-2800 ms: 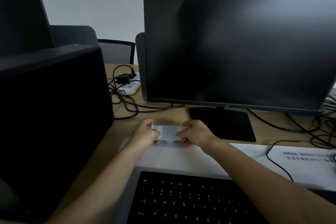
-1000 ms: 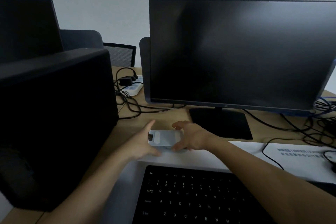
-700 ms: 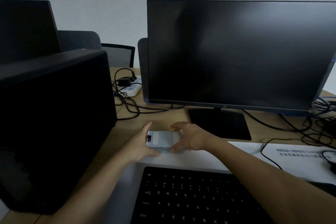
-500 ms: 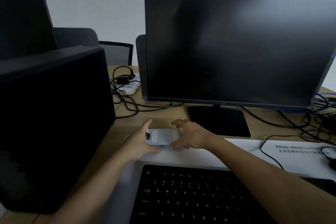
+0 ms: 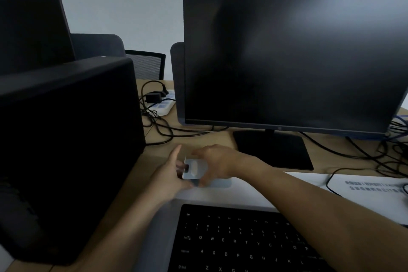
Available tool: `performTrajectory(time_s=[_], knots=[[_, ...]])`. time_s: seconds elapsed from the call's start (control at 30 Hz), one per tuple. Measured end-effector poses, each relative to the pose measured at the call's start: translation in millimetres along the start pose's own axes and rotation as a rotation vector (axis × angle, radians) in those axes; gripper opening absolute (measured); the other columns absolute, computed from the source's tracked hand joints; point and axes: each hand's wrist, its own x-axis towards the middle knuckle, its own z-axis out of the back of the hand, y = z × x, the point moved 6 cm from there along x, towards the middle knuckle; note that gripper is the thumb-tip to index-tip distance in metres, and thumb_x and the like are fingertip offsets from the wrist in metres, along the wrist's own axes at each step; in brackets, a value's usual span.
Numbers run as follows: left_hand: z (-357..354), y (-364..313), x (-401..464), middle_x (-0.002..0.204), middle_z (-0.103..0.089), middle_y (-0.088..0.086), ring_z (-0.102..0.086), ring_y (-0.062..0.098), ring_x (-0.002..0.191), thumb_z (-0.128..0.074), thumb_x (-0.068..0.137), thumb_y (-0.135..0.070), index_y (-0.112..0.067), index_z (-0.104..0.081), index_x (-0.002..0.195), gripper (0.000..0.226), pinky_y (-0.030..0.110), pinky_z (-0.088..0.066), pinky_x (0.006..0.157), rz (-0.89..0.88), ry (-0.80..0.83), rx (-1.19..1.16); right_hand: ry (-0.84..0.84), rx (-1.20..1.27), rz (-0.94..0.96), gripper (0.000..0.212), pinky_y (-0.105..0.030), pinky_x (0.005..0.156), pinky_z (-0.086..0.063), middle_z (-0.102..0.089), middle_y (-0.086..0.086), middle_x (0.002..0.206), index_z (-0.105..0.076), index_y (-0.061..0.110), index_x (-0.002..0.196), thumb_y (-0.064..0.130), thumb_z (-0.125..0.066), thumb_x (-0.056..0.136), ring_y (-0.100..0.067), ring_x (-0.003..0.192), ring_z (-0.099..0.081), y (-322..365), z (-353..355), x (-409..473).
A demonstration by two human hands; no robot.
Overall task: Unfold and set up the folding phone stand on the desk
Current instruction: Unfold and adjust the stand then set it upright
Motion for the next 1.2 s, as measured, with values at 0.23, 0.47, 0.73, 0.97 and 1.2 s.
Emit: performTrajectory(time_s=[0.23,0.47,0.73,0.97,1.2], knots=[[1.3,-4.9,-1.8,0.093,-0.059,-0.018,-0.056,0.001,0.086,-0.085,0.064,-0.021,-0.023,-0.013,0.151,0.113,0.015,-0.04,0.07,0.015,-0.033,0.136,-0.007,-0.023,0.014,0.096,-0.035,0.091,-0.045,-0.052,-0.002,0.136,-0.037,0.019,0.145,0.049,-0.078,0.063,-0.023,0.12,-0.047,-1.9,1.6,7.8],[1.8,-1.9,-4.3,0.089,-0.066,-0.013,-0.062,0.009,0.085,-0.083,0.061,-0.022,-0.035,-0.051,0.086,0.043,0.028,-0.046,0.069,0.026,-0.035,0.132,0.007,0.004,0.008,0.098,-0.031,0.091,-0.041,-0.049,-0.001,0.141,-0.034,0.018,0.147,0.049,-0.079,0.065,-0.022,0.124,-0.046,-3.5,0.1,10.7],[3.5,1.4,-3.4,0.091,-0.07,-0.012,-0.066,0.012,0.093,-0.086,0.057,-0.013,-0.037,-0.056,0.078,0.043,0.04,-0.054,0.087,0.035,-0.048,0.075,0.202,-0.056,-0.068,0.075,-0.04,0.085,-0.054,-0.06,0.0,0.114,-0.055,0.02,0.123,0.052,-0.082,0.061,-0.022,0.099,-0.057,-22.8,9.6,-5.2],[5.6,-1.2,-4.1,0.087,-0.061,-0.019,-0.06,0.008,0.092,-0.087,0.06,-0.019,-0.038,-0.054,0.078,0.041,0.027,-0.047,0.079,0.041,-0.053,0.152,0.091,-0.028,-0.001,0.063,-0.027,0.069,-0.052,-0.062,0.006,0.103,-0.062,0.024,0.116,0.05,-0.08,0.061,-0.013,0.088,-0.057,-27.1,23.6,-6.3],[1.4,-11.2,-11.8,0.072,-0.053,-0.027,-0.048,-0.013,0.069,-0.081,0.066,-0.029,-0.032,-0.065,0.102,0.04,0.014,-0.035,0.056,-0.017,-0.103,0.259,0.128,-0.055,-0.018,0.068,-0.029,0.074,-0.051,-0.061,0.003,0.107,-0.058,0.024,0.119,0.05,-0.082,0.062,-0.015,0.091,-0.056,-35.2,11.8,-5.8]])
